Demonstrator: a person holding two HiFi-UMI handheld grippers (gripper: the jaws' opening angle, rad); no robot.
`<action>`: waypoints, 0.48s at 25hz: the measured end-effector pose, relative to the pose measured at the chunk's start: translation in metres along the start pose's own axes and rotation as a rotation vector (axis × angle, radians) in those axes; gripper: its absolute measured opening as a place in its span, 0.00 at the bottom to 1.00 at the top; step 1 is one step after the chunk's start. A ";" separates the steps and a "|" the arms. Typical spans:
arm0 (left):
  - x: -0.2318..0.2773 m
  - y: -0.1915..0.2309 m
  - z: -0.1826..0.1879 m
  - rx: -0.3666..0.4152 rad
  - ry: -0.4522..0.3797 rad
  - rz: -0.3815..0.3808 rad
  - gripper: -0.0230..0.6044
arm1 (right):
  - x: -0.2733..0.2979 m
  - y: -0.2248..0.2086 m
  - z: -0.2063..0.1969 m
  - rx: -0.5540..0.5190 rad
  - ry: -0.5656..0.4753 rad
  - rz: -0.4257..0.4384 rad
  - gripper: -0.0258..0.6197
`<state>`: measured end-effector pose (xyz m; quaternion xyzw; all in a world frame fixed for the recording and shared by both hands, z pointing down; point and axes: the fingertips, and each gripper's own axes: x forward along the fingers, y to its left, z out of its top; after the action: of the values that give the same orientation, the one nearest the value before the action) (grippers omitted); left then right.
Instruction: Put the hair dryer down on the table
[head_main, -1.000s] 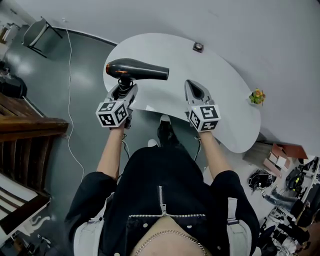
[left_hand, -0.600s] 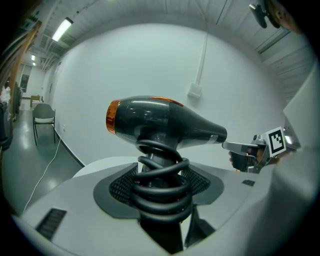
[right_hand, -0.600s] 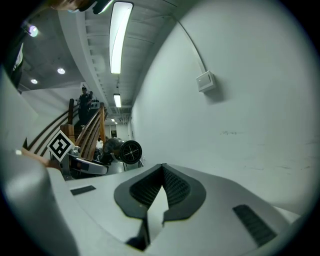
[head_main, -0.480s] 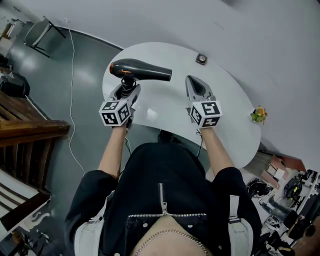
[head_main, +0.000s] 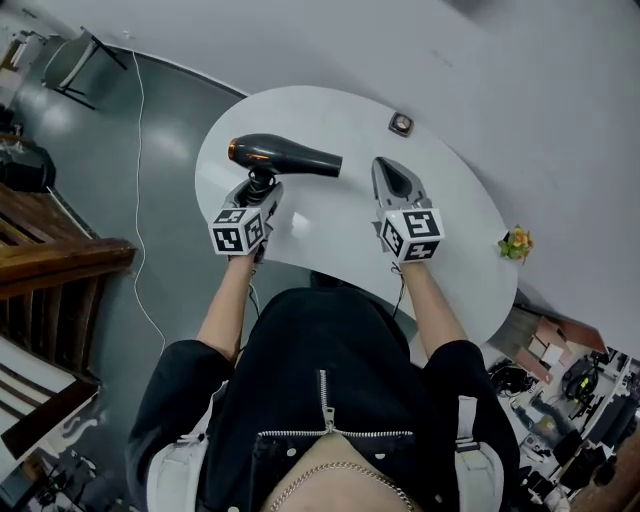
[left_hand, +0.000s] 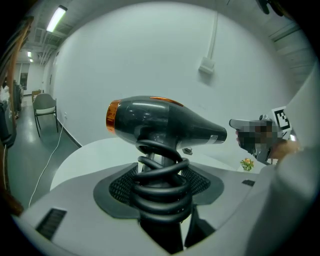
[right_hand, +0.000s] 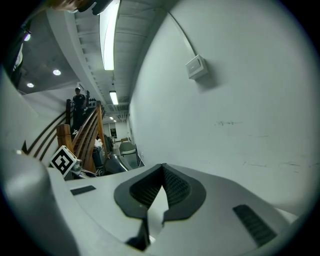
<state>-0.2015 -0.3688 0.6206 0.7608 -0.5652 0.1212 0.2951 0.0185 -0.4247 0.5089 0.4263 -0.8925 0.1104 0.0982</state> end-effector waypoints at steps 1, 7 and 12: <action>0.004 0.001 -0.003 -0.001 0.012 0.000 0.48 | 0.000 -0.004 -0.002 0.009 0.005 -0.004 0.05; 0.027 0.009 -0.003 0.001 0.052 0.018 0.48 | 0.009 -0.018 -0.011 0.031 0.031 0.004 0.05; 0.044 0.020 -0.007 -0.008 0.095 0.021 0.47 | 0.017 -0.018 -0.014 0.045 0.046 0.003 0.05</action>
<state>-0.2043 -0.4034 0.6553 0.7469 -0.5591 0.1579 0.3234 0.0229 -0.4446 0.5286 0.4244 -0.8879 0.1405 0.1089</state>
